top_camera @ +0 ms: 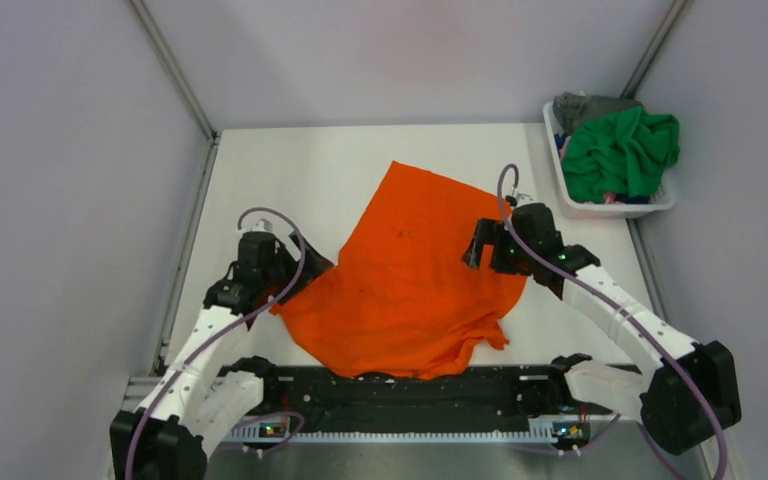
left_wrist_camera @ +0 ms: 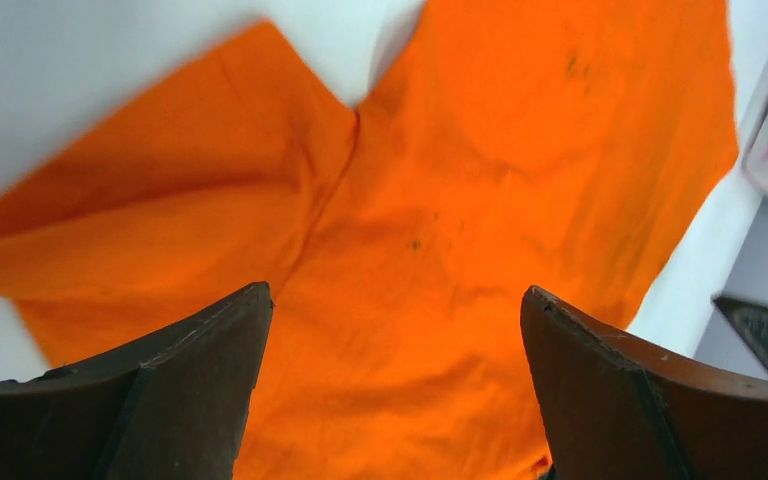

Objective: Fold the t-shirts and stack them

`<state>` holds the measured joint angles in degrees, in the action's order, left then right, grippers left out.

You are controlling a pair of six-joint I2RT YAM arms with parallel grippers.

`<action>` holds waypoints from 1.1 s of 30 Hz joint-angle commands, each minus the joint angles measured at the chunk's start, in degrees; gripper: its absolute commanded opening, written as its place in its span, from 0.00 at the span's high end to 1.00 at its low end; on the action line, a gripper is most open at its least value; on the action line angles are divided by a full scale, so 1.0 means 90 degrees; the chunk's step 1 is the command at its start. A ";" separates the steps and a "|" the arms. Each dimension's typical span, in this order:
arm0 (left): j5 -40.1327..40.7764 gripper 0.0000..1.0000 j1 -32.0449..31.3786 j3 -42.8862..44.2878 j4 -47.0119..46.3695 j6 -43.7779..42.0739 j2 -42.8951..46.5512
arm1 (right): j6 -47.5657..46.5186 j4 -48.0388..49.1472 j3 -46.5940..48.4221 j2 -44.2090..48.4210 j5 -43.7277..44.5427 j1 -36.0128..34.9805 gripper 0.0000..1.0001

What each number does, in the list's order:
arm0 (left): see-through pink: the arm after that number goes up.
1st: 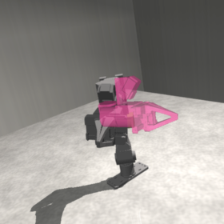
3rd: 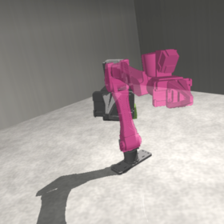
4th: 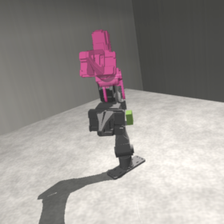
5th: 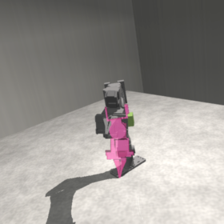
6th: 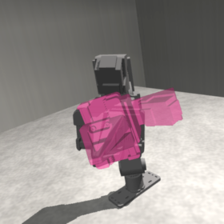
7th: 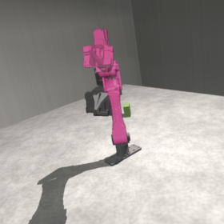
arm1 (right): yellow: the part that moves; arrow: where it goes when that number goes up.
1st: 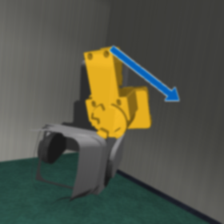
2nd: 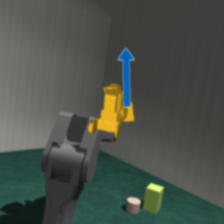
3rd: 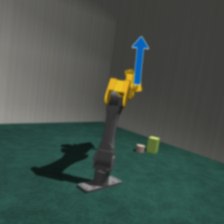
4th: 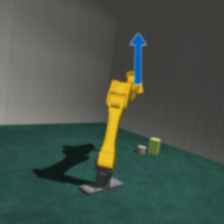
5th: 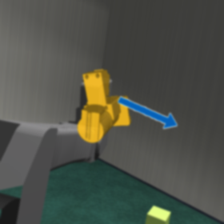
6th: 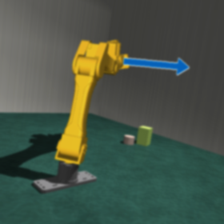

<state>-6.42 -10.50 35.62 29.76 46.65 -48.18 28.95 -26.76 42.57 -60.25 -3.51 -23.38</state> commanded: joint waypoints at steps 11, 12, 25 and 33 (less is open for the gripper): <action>0.0159 0.01 -0.0759 -0.0177 -0.1857 0.0360 -0.3024 | -0.0018 0.1900 -0.0072 -0.2008 -0.0093 -0.0184 0.01; 0.0318 0.01 -0.0733 0.0036 -0.1944 0.0318 -0.3368 | 0.0015 0.1912 -0.0140 -0.2051 -0.0097 -0.0190 0.01; -0.0978 0.01 -0.0138 1.0229 0.0308 -0.1044 -1.0739 | 0.0137 0.2209 -0.0034 -0.2777 -0.0751 -0.2184 0.02; -0.1300 0.01 -0.0086 0.9758 -0.0734 -0.1172 -0.9964 | -0.0014 0.1630 0.0711 -0.2512 0.0817 -0.2732 0.01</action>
<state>-17.41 -11.60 129.08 23.94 39.13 -146.45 29.54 -8.86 45.28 -87.29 -6.94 -48.42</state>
